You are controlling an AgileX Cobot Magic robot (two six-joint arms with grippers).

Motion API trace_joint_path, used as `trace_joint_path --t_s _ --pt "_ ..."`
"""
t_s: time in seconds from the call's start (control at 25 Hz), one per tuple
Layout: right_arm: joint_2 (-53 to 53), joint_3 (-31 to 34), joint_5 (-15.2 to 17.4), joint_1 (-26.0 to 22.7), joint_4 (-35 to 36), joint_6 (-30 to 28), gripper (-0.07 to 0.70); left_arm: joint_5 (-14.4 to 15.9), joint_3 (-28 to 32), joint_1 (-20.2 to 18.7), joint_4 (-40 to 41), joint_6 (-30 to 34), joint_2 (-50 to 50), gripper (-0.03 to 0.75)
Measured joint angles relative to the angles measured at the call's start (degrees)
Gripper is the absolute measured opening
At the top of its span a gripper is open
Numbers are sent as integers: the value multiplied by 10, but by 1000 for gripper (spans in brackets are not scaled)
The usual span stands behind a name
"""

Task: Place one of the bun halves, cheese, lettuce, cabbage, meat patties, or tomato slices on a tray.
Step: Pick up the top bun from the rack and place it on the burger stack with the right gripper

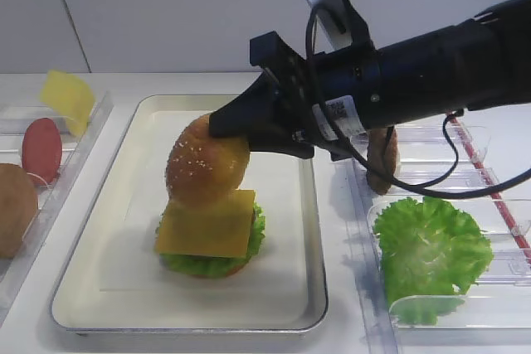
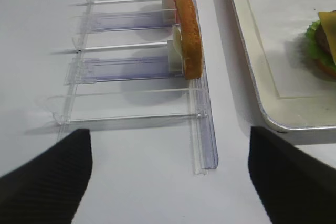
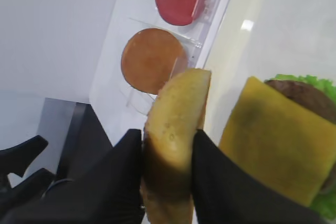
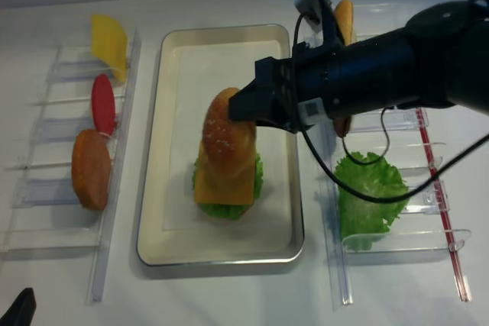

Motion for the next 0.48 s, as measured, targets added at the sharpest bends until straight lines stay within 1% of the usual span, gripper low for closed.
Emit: trace_joint_path --t_s 0.08,0.16,0.28,0.48 --pt "12 0 22 0 30 -26 244 0 0 0 0 0 0 582" --pt "22 0 35 0 53 -44 244 0 0 0 0 0 0 582" --pt "36 0 43 0 68 -57 241 0 0 0 0 0 0 582" --pt "69 0 54 0 72 -63 241 0 0 0 0 0 0 582"
